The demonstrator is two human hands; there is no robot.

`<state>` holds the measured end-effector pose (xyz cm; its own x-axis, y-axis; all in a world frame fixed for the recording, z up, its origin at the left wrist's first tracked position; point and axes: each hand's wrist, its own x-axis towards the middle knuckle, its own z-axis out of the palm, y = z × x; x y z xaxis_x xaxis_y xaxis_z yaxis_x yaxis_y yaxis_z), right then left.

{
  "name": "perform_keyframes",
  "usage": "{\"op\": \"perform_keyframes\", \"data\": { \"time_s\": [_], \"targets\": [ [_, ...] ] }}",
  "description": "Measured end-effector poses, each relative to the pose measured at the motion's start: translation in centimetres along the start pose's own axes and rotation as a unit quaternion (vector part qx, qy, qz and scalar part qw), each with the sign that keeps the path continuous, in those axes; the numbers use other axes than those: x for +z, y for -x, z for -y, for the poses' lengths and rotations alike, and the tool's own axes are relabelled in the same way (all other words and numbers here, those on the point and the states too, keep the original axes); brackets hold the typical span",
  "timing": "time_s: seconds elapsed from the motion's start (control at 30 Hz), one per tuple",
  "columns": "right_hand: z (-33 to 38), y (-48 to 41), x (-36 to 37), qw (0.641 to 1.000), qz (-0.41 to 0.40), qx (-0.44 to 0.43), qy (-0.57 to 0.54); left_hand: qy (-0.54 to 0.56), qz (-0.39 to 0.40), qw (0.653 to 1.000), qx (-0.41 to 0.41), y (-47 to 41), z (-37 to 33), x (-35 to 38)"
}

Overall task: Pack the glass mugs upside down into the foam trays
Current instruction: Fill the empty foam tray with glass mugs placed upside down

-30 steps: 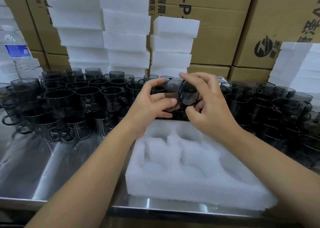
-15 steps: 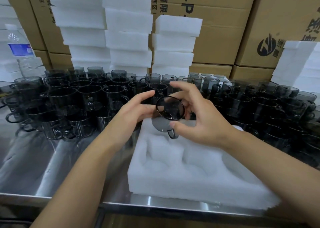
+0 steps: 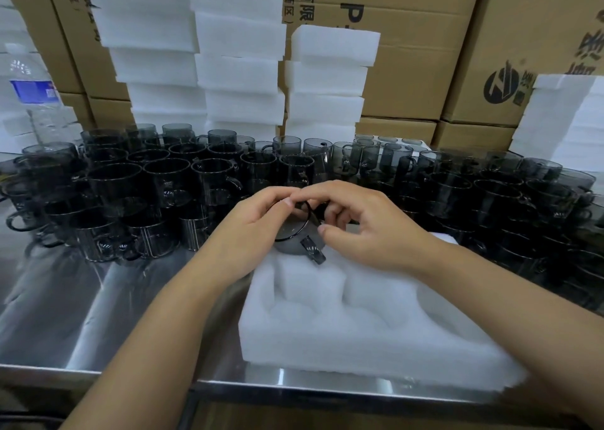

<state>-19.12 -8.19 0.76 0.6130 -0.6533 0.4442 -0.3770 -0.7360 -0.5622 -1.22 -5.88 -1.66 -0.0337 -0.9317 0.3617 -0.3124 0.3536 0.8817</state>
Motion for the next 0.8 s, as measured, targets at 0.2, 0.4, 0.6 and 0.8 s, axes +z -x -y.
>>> {"op": "perform_keyframes", "data": {
  "time_s": [0.2,0.4,0.6,0.8],
  "targets": [
    [-0.2,0.0,-0.1,0.999,-0.001,0.022,-0.036,-0.010,-0.001,1.000,-0.016,0.0,0.0,-0.1],
    [-0.8,0.2,-0.7,0.997,0.025,0.066,-0.034,-0.023,0.022,0.999,0.001,0.0,0.2,0.0],
    [-1.1,0.1,-0.7,0.995,0.030,0.077,-0.052,-0.023,0.040,0.999,0.021,0.1,0.4,-0.2],
    [-1.7,-0.6,-1.1,0.955,-0.254,0.113,-0.105,-0.117,0.066,0.991,-0.002,-0.1,0.8,-0.8]
  ]
}}
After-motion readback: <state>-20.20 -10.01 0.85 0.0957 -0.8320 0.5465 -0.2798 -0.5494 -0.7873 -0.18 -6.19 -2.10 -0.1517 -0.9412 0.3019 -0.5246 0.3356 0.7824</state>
